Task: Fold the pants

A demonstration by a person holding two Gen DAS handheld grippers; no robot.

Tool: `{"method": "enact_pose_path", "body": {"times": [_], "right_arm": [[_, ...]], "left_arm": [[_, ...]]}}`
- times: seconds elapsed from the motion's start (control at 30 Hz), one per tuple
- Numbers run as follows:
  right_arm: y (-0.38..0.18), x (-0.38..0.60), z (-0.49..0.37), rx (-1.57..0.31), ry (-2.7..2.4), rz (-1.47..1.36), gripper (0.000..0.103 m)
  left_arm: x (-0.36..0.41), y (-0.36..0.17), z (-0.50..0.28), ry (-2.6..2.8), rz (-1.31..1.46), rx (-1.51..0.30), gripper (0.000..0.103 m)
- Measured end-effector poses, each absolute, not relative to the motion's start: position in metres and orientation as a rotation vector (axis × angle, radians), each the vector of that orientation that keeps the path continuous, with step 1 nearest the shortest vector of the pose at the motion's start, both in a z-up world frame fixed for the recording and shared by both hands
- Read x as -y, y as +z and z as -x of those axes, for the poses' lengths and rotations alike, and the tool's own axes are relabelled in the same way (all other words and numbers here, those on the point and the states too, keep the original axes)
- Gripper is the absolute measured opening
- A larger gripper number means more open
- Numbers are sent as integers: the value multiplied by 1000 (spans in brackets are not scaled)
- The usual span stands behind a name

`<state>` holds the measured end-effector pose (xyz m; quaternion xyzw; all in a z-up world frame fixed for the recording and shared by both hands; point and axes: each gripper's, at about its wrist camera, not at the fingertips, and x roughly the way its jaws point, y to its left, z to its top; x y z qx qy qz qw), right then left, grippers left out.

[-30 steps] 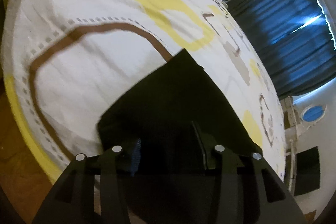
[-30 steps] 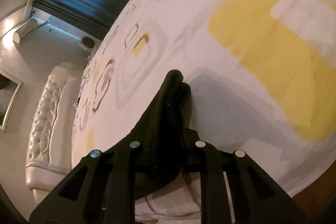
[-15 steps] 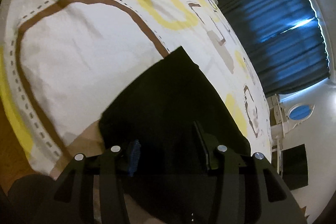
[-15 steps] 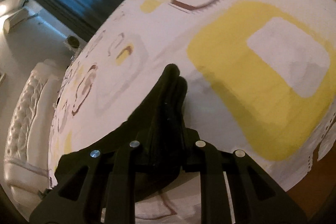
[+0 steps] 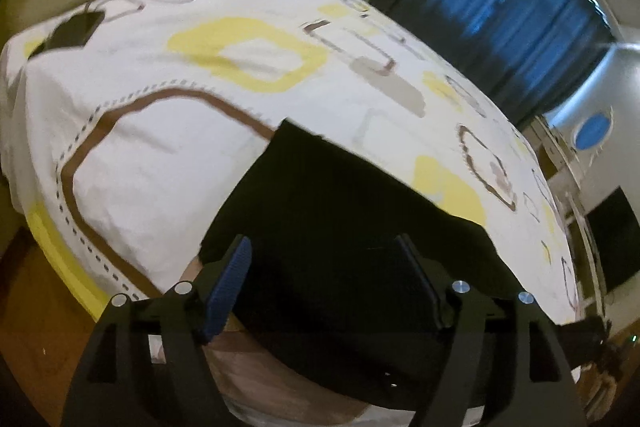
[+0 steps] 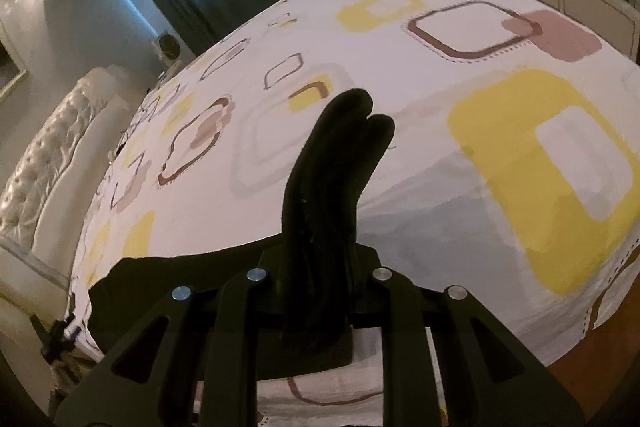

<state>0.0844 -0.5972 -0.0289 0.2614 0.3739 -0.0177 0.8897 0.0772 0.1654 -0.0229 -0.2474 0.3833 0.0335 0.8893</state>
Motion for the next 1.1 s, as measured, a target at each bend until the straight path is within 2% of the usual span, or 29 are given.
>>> {"method": "enact_pose_path", "body": {"times": [0.2,0.6,1.1], "right_arm": [[-19,565,-83,-781,-14,-489,17],[-5,483,-96,-796,74,-391,17],[-33,401,-123,-879,155,-331,18]], "left_arm": [[-160,-16,-77,44,500,-772,77],[-139,-50,-88,-13,521,-878,77],[-137,-66,-88,-45,555,-903,77]]}}
